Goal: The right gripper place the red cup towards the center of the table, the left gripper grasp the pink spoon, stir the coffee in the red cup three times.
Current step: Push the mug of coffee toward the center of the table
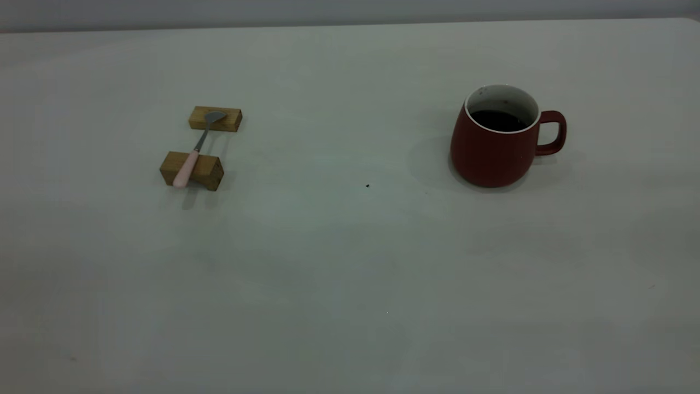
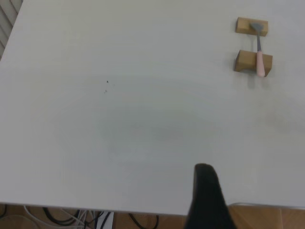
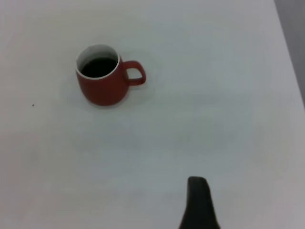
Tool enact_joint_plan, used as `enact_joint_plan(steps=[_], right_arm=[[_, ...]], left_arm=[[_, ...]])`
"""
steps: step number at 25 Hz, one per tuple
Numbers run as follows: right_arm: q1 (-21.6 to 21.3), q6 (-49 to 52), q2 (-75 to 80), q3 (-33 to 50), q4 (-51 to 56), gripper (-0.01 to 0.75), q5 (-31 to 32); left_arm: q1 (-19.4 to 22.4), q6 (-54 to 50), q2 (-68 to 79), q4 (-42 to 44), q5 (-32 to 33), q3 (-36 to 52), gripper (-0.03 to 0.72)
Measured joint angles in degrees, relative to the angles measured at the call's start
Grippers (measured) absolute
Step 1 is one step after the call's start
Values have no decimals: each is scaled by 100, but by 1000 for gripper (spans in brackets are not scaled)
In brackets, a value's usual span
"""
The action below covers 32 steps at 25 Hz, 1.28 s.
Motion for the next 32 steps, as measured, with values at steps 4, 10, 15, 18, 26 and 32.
enact_joint_plan(steps=[4,10,15,18,26,32], right_arm=[[0,-43,1266,-436,-260,647,-462],[0,-673,3642,-1130,-345,654,-1114],[0,-1796,5385,-1456,-278,654,-1985],[0,-2592,6386,-1703,37,653,-2258],[342,-3842,8729,-2690,273,647,-2589],[375,-4598,10137,-3472,254,647,-2675]], left_arm=[[0,0,0,0,0,0,583],[0,0,0,0,0,0,583],[0,6,0,0,0,0,583],[0,6,0,0,0,0,583],[0,6,0,0,0,0,583],[0,6,0,0,0,0,583]])
